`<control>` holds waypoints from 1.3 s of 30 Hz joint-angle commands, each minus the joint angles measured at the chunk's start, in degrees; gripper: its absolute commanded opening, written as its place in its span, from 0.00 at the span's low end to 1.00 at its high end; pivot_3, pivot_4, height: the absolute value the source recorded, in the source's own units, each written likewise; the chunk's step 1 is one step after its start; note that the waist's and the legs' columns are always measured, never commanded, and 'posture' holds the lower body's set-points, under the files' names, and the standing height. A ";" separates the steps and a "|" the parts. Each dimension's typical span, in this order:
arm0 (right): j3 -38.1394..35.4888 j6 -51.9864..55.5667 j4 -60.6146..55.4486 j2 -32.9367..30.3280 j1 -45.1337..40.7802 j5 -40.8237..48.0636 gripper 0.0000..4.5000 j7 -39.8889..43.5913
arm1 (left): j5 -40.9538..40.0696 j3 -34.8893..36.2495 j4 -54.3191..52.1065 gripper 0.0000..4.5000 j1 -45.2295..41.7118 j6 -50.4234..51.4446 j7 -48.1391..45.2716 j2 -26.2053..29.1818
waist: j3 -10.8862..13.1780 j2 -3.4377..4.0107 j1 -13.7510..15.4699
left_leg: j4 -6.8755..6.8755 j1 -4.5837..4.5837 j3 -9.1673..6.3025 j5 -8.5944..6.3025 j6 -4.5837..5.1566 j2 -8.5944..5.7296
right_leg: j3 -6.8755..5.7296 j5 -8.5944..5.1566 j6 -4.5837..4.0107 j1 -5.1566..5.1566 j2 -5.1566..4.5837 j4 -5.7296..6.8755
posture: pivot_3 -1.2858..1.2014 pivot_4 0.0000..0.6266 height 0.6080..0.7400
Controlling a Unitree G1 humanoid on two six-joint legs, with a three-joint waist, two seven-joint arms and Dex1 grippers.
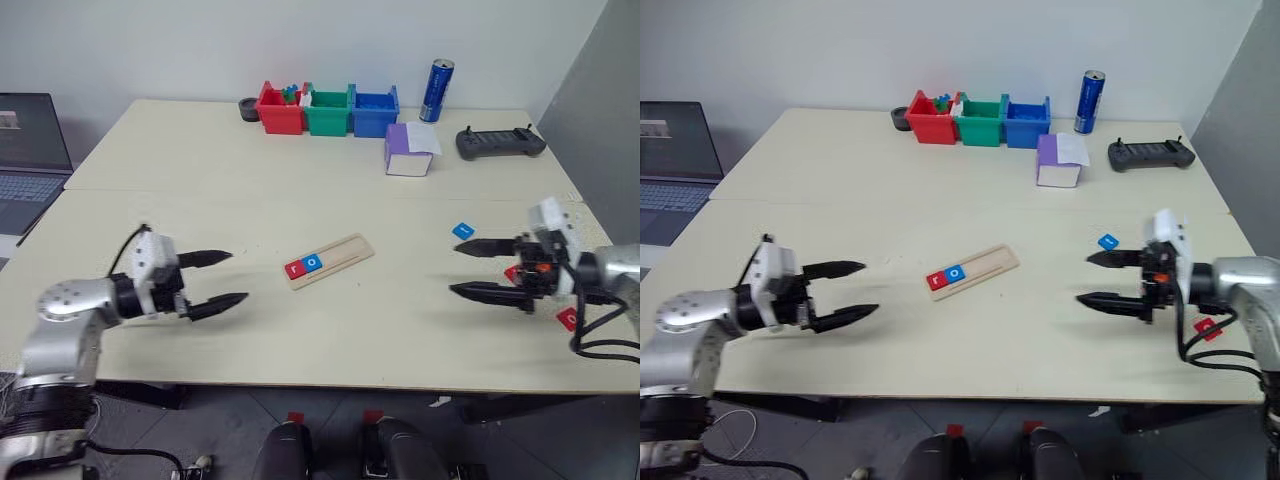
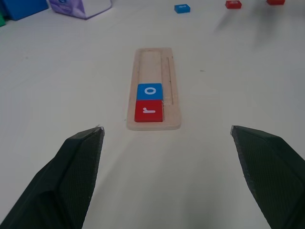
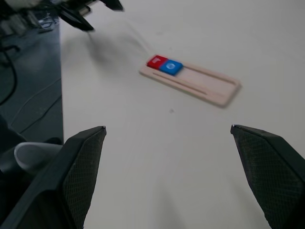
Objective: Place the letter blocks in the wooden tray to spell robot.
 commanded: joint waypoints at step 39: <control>11.60 2.37 -12.20 10.46 -2.12 0.73 0.99 -8.76 | 18.34 -14.90 36.62 1.00 -22.97 -19.58 7.91 -16.61 | -0.07 -0.12 -0.15 | 0.71 -0.11 -0.10 -0.10 0.17 0.02 | -0.08 0.01 0.00 0.10 0.00 0.30 | 0.52 0.24 1.00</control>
